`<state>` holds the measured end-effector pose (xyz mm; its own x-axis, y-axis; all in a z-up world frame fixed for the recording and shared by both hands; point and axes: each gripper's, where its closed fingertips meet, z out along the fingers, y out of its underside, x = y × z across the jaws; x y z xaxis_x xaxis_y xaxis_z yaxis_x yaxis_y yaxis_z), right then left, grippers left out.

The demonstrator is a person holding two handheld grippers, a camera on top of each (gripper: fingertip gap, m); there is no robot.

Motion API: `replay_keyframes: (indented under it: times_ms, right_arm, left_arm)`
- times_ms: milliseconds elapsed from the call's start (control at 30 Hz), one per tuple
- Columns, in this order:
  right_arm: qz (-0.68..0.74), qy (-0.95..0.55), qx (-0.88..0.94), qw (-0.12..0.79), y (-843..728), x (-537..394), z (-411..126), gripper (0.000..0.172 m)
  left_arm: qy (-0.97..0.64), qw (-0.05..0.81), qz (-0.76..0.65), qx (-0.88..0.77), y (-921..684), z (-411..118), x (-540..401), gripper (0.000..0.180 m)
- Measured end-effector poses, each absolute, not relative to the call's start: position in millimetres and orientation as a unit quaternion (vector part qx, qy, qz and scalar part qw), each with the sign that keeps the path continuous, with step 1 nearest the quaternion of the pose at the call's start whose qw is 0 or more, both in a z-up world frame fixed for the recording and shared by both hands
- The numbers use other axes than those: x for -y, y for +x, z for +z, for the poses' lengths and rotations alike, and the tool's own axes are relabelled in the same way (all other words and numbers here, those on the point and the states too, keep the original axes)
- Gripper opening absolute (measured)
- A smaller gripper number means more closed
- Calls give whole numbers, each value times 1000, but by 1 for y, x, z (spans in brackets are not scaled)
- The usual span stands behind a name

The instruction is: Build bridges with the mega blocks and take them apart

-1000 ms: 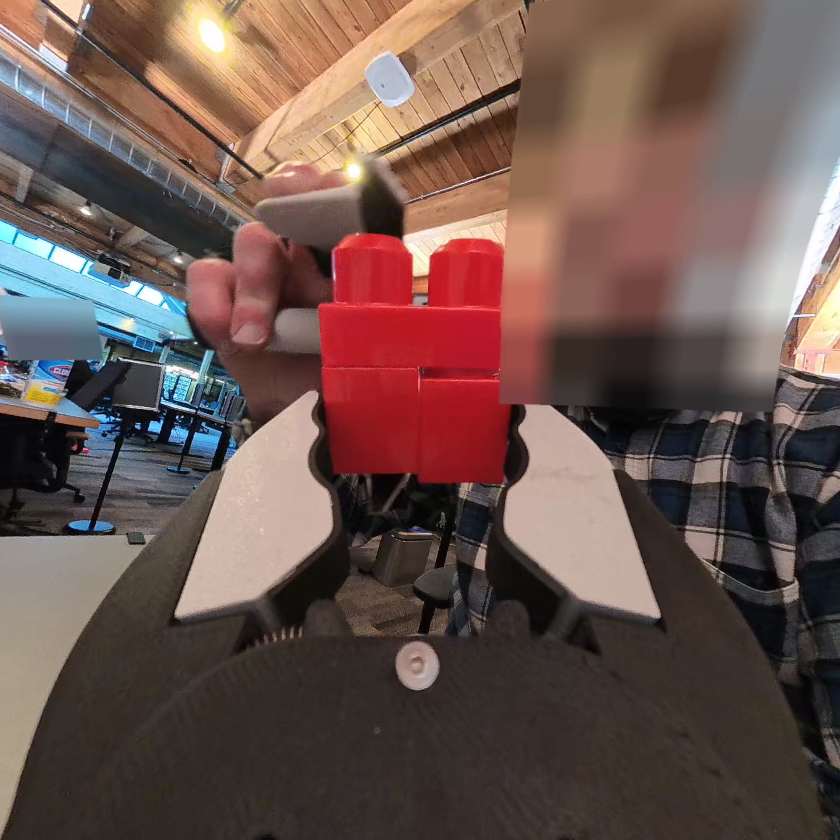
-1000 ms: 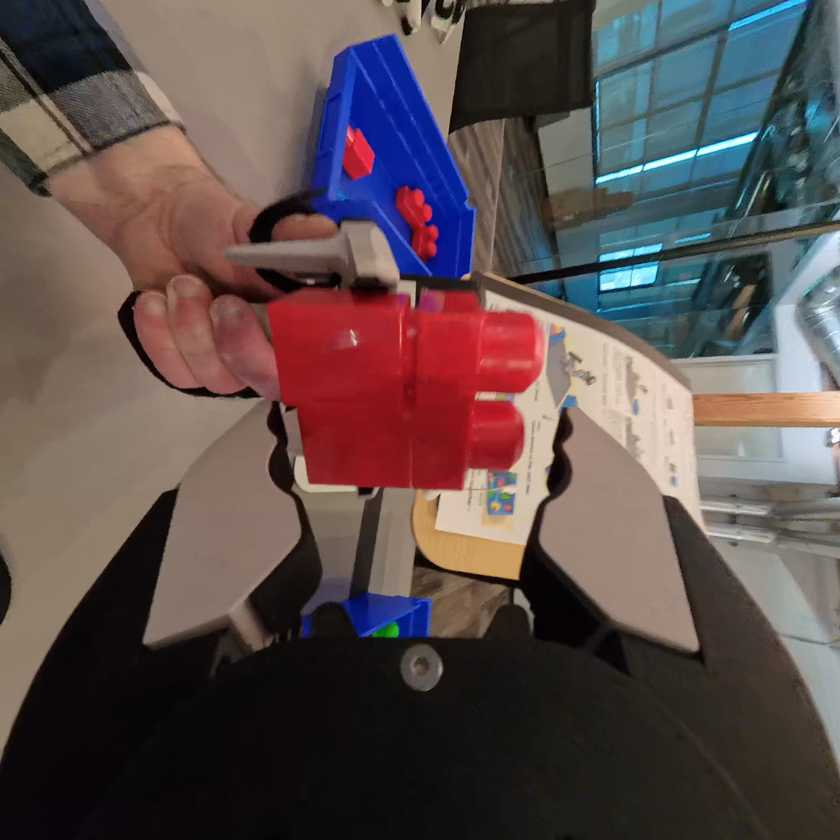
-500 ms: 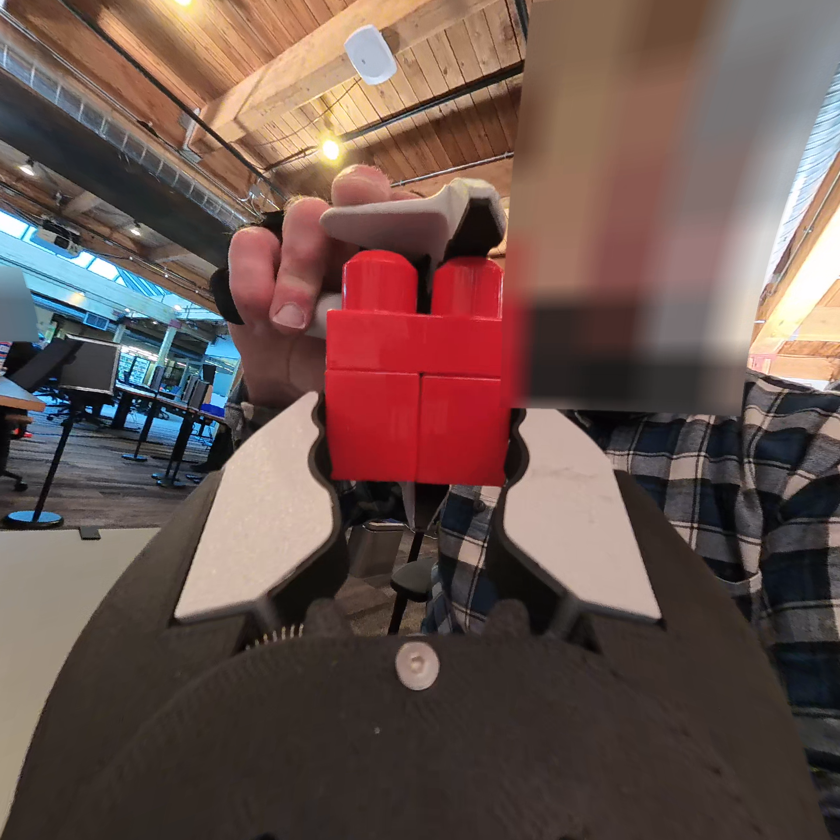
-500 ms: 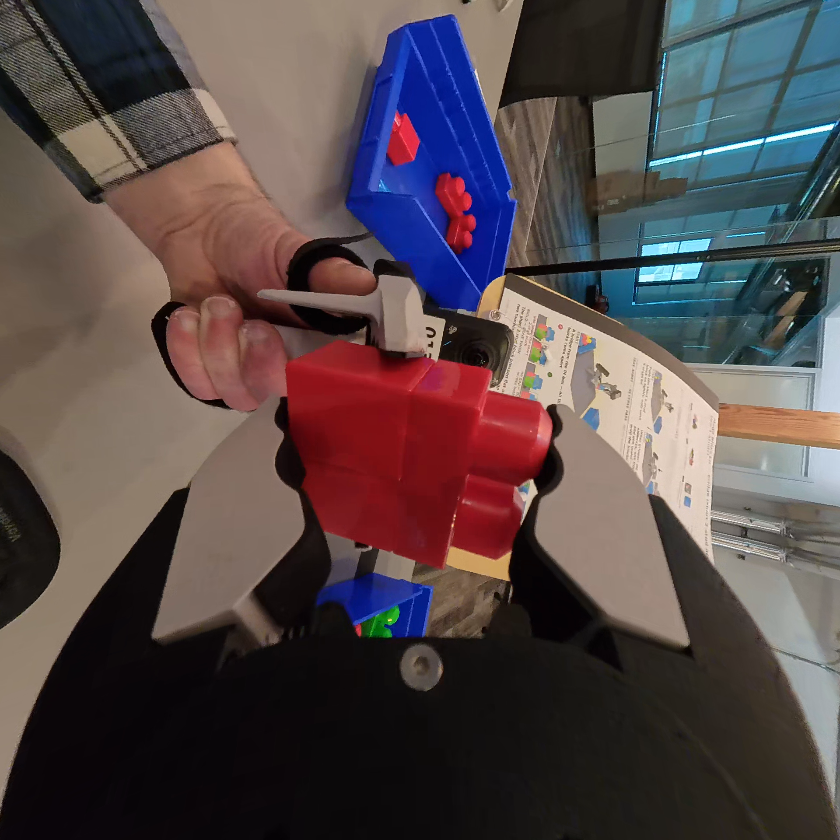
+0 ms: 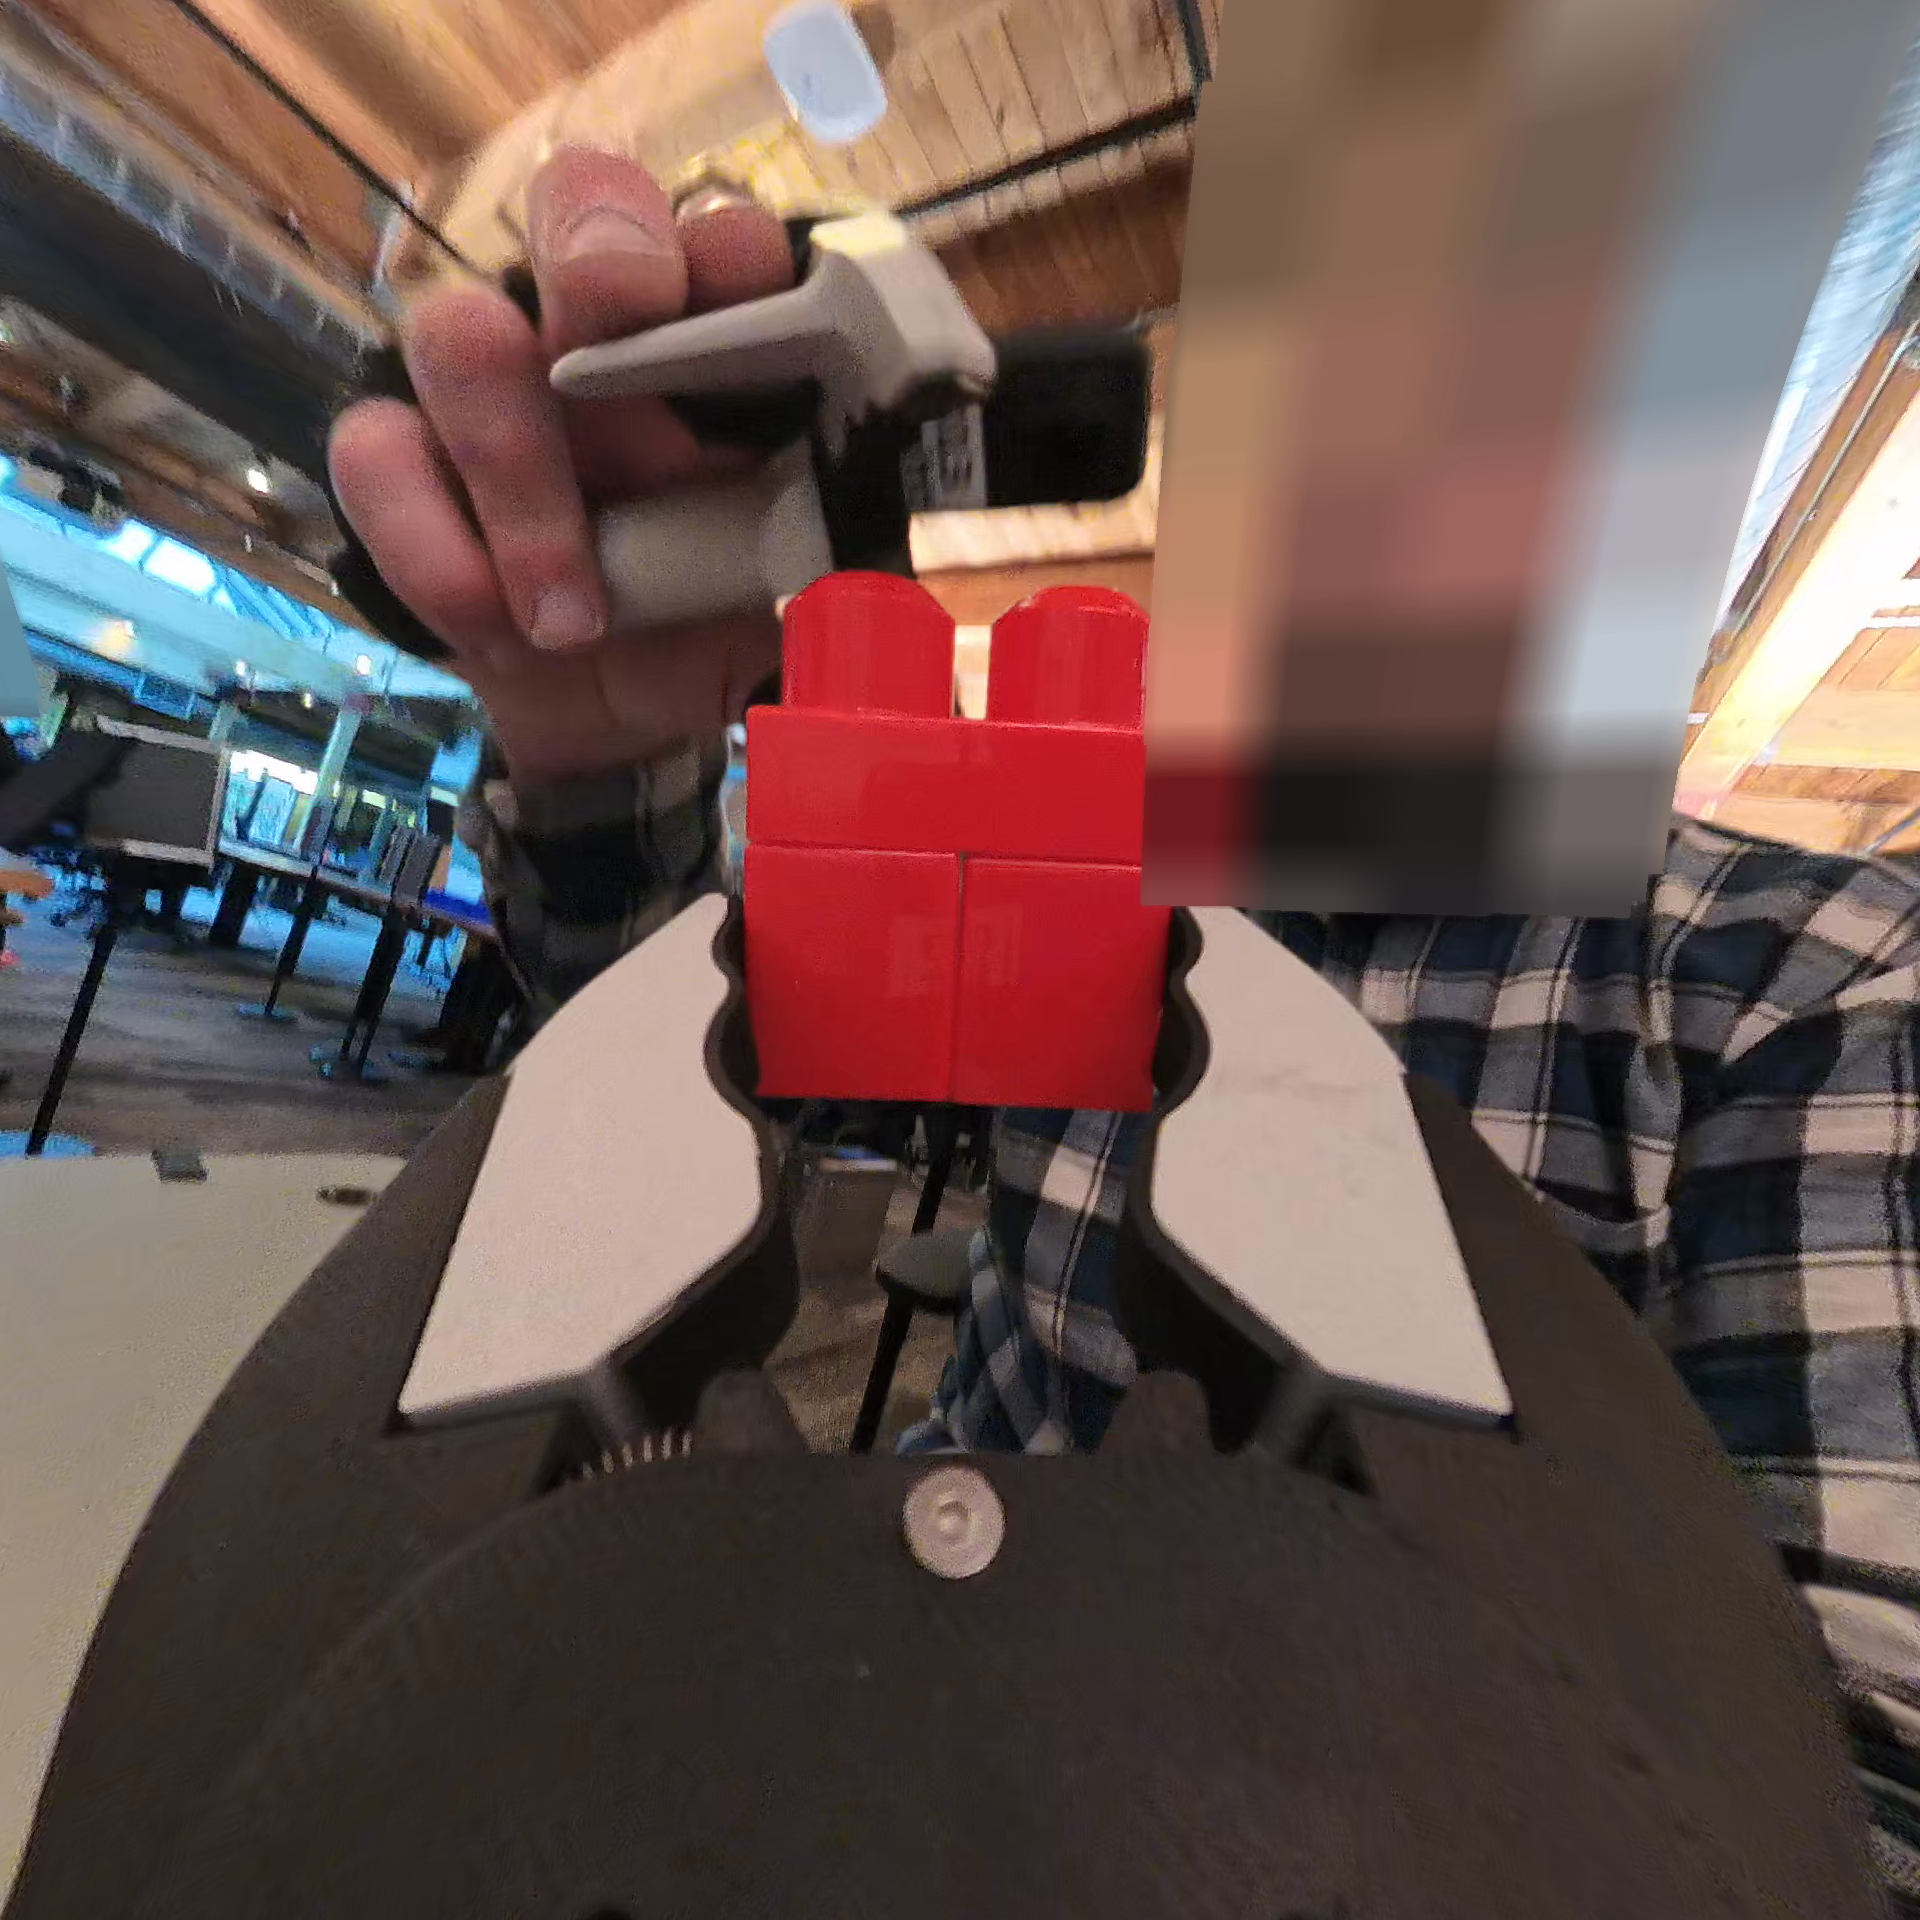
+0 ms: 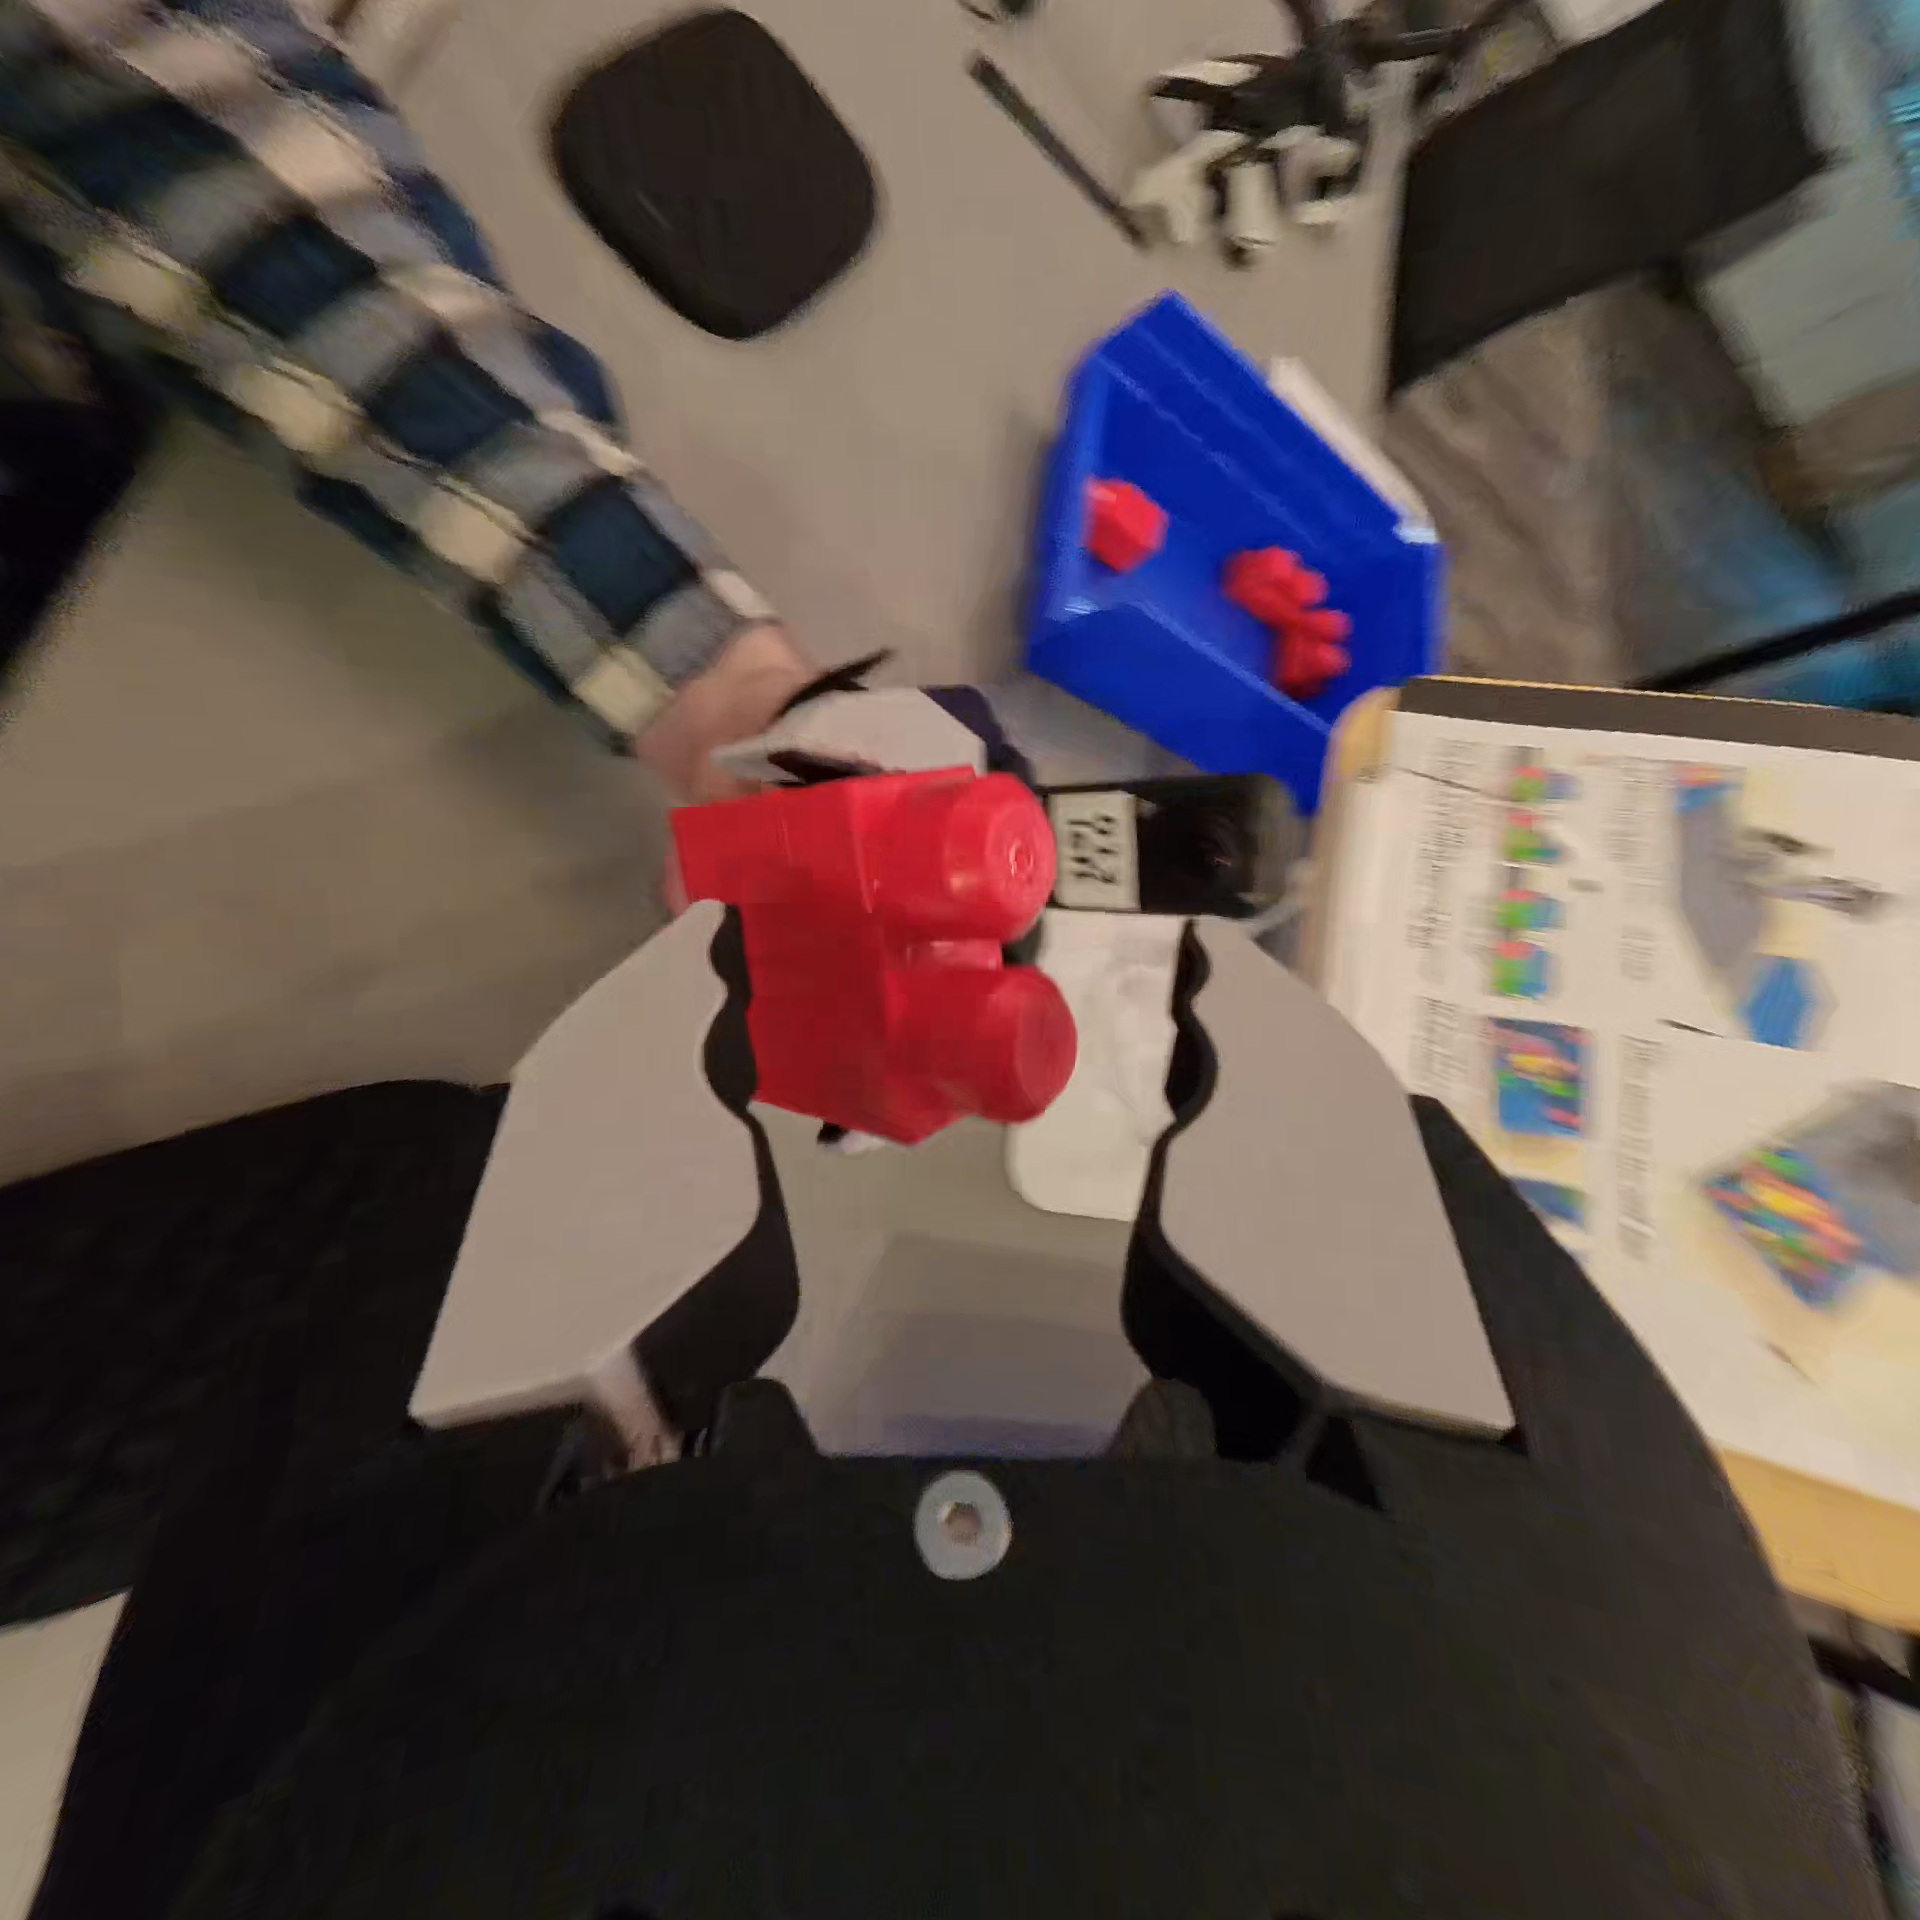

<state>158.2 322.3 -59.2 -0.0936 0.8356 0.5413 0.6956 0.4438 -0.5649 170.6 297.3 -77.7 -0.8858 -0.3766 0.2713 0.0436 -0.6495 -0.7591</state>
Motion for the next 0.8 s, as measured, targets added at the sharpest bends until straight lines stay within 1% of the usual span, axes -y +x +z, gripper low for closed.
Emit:
replay_keyframes:
  times_ms: [67, 100, 133, 167, 200, 267, 300, 367, 400, 467, 533, 600, 667, 700, 767, 800]
  right_arm:
    - [140, -524, 758, 363, 158, -308, -66, 74]
    - [149, -528, 772, 321, 161, -303, -73, 64]
    - [155, -531, 785, 279, 165, -298, -80, 49]
    - [164, -532, 795, 240, 168, -291, -86, 46]
    - [169, -527, 804, 217, 169, -287, -89, 43]
    - [176, -521, 810, 201, 168, -282, -89, 37]
    - [173, -522, 809, 207, 169, -284, -86, 37]
    - [202, -544, 783, 224, 170, -292, -73, 37]
    - [226, -562, 762, 231, 173, -298, -65, 37]
    - [257, -603, 712, 253, 179, -318, -51, 37]
    - [299, -643, 643, 287, 182, -338, -35, 37]
    - [352, -657, 589, 312, 182, -347, -22, 37]
    - [377, -663, 560, 324, 183, -352, -20, 37]
    - [382, -664, 553, 328, 183, -352, -21, 37]
    - [396, -660, 545, 331, 179, -350, -24, 37]
    - [401, -661, 540, 334, 176, -349, -25, 37]
  left_arm:
    - [-215, 103, -872, -426, 176, -83, -288, 74]
    - [-218, 95, -867, -438, 178, -84, -284, 74]
    - [-218, 87, -863, -448, 179, -85, -280, 75]
    - [-217, 78, -858, -459, 179, -86, -276, 74]
    - [-219, 70, -851, -472, 180, -88, -271, 74]
    - [-212, 62, -847, -484, 179, -88, -265, 75]
    - [-214, 70, -850, -476, 180, -85, -267, 75]
    - [-229, 120, -854, -451, 181, -77, -281, 77]
    - [-249, 158, -850, -436, 182, -75, -292, 82]
    - [-288, 258, -827, -409, 180, -70, -316, 84]
    - [-314, 361, -791, -381, 170, -61, -335, 78]
    - [-344, 430, -744, -379, 165, -53, -343, 72]
    - [-351, 464, -718, -382, 163, -44, -344, 61]
    - [-354, 474, -708, -385, 164, -40, -343, 53]
    - [-353, 483, -693, -403, 169, -34, -336, 43]
    - [-361, 479, -687, -410, 174, -34, -335, 43]
